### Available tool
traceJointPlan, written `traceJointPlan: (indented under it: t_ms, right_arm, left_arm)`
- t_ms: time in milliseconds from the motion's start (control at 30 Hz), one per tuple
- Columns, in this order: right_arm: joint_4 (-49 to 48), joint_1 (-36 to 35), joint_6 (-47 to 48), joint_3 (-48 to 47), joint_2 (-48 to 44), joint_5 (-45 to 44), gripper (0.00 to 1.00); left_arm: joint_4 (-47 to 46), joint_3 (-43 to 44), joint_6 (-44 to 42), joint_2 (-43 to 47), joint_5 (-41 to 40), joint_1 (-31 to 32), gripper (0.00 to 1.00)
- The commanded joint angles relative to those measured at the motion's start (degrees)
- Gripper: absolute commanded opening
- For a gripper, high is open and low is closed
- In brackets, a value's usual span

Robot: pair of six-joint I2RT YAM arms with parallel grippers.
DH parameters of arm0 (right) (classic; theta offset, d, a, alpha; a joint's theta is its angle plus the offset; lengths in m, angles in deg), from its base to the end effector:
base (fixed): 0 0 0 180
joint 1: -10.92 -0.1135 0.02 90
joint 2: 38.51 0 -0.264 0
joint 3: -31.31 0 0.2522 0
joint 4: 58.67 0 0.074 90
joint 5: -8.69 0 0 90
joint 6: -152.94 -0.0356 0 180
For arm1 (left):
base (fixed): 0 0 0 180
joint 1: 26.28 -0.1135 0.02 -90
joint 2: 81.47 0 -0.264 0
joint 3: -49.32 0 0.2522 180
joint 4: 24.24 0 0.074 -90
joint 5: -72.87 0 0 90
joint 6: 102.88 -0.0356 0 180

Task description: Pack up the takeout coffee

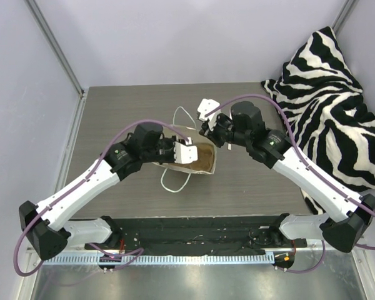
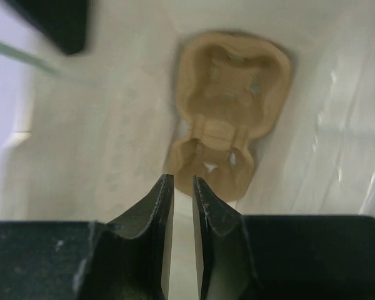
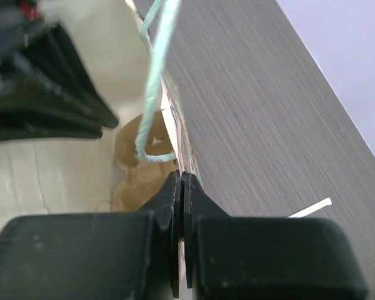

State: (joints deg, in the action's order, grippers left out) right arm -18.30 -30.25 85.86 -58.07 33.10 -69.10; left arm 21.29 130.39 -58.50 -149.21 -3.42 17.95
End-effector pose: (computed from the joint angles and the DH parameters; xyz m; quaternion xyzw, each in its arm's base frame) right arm 0.2038 0.1882 0.3992 -0.4889 0.6699 0.1749 0.5307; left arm 0.1785 -0.1855 0.3581 0.6547 0.5747 -0.0987 0.4811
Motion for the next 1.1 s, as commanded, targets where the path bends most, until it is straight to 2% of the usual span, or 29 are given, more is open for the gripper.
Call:
traceJointPlan:
  t_ms: [0, 67, 233, 367, 433, 533, 733, 833, 1067]
  right_arm:
    - [-7.4, -1.1, -4.0, 1.8, -3.6, -4.6, 0.01]
    - [-8.4, -1.7, -6.0, 2.9, -4.6, -8.3, 0.01]
    - [-11.1, -2.5, -9.9, 5.8, -6.8, -15.1, 0.01]
    - [-12.9, -2.9, -11.4, 6.7, -7.3, -19.1, 0.01]
    - [-13.9, -3.1, -11.8, 7.0, -7.4, -20.9, 0.01]
    - [-15.4, -3.9, -11.7, 8.1, -7.3, -23.0, 0.01]
    - [-15.5, -5.5, -11.6, 7.6, -5.0, -27.4, 0.01]
    - [-14.6, -6.4, -12.7, 6.9, -4.2, -29.1, 0.01]
    - [-13.6, -7.2, -12.9, 5.9, -2.8, -32.5, 0.01]
  left_arm:
    - [-3.0, -4.6, -4.5, -1.6, -0.5, 0.5, 0.22]
    - [-5.5, -5.3, -1.3, -2.6, -2.1, 0.4, 0.23]
    - [-10.3, -7.8, 16.3, -2.2, -2.9, 0.4, 0.29]
    - [-13.7, -8.1, 27.2, -4.1, -9.1, 0.3, 0.32]
    - [-14.8, -6.9, 32.0, -4.8, -15.0, 0.4, 0.32]
    - [-19.1, -6.2, 37.6, -5.0, -18.5, 0.4, 0.34]
    - [-21.0, -4.1, 43.0, -8.0, -21.3, 0.4, 0.44]
    - [-21.8, -3.2, 43.1, -8.8, -19.5, 0.8, 0.5]
    - [-27.5, -5.9, 32.9, -6.9, -23.6, 7.3, 0.52]
